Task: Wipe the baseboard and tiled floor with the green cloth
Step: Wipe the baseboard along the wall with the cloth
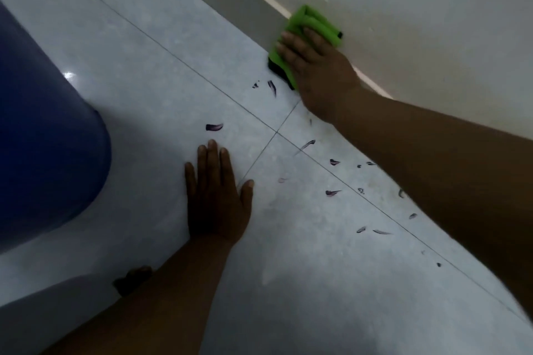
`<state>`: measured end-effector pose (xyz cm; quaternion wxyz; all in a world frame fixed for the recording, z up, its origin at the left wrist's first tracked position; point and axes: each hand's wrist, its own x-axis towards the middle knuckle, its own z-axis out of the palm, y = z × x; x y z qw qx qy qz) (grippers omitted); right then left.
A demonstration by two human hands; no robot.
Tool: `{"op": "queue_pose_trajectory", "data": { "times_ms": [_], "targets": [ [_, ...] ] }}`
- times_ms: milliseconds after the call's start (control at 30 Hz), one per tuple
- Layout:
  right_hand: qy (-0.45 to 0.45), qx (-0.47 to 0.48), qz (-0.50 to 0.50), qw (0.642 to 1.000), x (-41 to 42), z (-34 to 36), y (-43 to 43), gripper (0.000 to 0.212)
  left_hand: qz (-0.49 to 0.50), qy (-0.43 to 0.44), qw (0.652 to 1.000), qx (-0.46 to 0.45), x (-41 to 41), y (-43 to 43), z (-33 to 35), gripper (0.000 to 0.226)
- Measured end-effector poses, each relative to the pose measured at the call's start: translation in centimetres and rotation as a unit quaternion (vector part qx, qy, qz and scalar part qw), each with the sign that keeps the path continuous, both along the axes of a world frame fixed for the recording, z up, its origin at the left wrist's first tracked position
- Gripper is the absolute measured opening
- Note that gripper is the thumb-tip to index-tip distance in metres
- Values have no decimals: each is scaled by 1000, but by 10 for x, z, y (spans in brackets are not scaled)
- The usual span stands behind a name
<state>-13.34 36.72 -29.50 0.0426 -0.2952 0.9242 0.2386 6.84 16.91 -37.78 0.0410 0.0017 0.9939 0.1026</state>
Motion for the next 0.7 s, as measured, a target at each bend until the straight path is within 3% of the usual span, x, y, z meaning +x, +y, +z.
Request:
{"op": "queue_pose_trajectory", "data": {
  "times_ms": [233, 333, 467, 567, 633, 700],
  "targets": [
    [-40, 61, 48, 996, 51, 24, 67, 60, -7, 4, 999, 32, -12, -45, 2, 72],
    [-15, 76, 80, 994, 28, 18, 43, 60, 1, -24, 1000, -16, -14, -76, -1, 79],
    [86, 122, 159, 976, -40, 10, -25, 56, -8, -34, 999, -33, -12, -79, -2, 81],
    [-26, 106, 144, 984, -71, 24, -61, 45, -3, -35, 999, -27, -14, -78, -1, 81],
    [-37, 88, 170, 981, -84, 23, -62, 44, -2, -37, 999, -28, -15, -79, 0, 81],
    [15, 113, 191, 975, -81, 25, -62, 43, -1, -38, 999, -29, -14, -78, 0, 82]
  ]
}}
